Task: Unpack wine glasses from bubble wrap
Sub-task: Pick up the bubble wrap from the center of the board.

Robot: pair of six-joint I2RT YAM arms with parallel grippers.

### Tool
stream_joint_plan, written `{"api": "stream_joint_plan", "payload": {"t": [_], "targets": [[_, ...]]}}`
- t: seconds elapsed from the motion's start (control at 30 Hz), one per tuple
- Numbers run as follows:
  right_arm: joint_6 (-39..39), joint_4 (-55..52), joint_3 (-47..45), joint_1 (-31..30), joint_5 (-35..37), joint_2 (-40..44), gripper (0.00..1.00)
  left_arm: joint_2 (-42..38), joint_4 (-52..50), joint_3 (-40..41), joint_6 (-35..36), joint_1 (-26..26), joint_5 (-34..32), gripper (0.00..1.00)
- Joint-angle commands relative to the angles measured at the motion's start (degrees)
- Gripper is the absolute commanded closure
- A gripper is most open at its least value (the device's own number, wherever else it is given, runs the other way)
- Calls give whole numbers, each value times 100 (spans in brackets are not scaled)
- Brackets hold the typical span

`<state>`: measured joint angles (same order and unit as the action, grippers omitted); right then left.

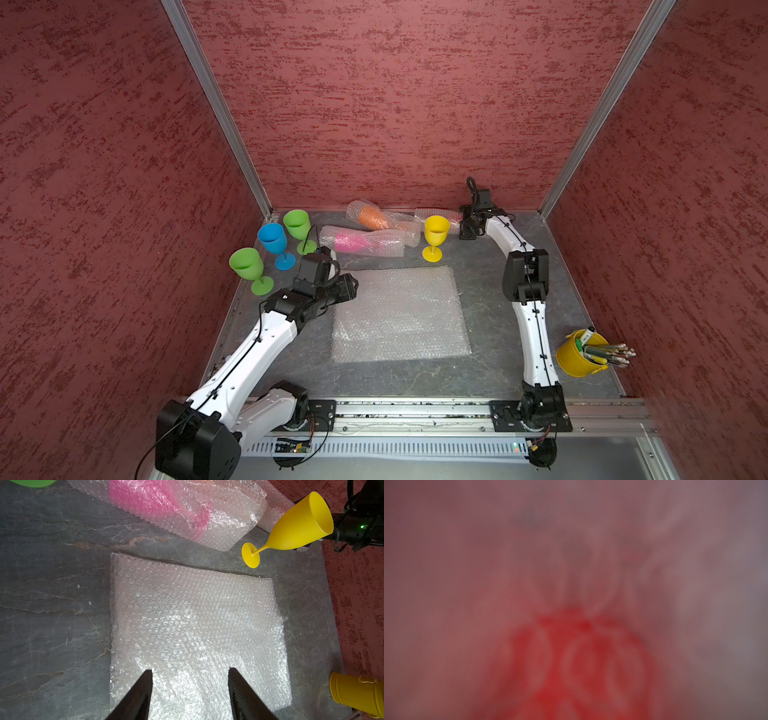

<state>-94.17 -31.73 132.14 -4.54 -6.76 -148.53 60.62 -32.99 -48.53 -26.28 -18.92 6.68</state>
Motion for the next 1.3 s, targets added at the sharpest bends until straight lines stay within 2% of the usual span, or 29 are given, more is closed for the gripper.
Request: {"api": "stream_joint_plan", "payload": {"t": [0.0, 0.27, 0.5, 0.63, 0.77, 0.87, 1.0, 1.13, 1.27], "targets": [[-355, 509, -275, 49, 200, 386, 10, -20, -39, 37, 27, 40, -126, 41], [-549, 1412, -299, 62, 177, 837, 13, -59, -42, 61, 60, 54, -213, 40], [-170, 2072, 44, 64, 156, 1198, 13, -146, -43, 63, 66, 50, -263, 40], [347, 2708, 319, 54, -148, 1471, 16, -227, -59, 72, 88, 52, -303, 40], [1442, 3177, 330, -74, -828, 1958, 16, -364, -66, 81, 97, 54, -369, 40], [2106, 3763, -330, -213, -1755, 2553, 14, -417, -41, 73, 98, 54, -379, 40], [2685, 5143, -2471, -501, -3036, 3886, 15, -431, -49, 47, 84, 53, -334, 40], [4008, 4766, -3949, -922, -3629, 5057, 15, -522, -39, 72, 58, 45, -338, 40], [4828, 4237, -5156, -1487, -4178, 5861, 16, -532, -53, 49, 62, 30, -332, 40]]}}
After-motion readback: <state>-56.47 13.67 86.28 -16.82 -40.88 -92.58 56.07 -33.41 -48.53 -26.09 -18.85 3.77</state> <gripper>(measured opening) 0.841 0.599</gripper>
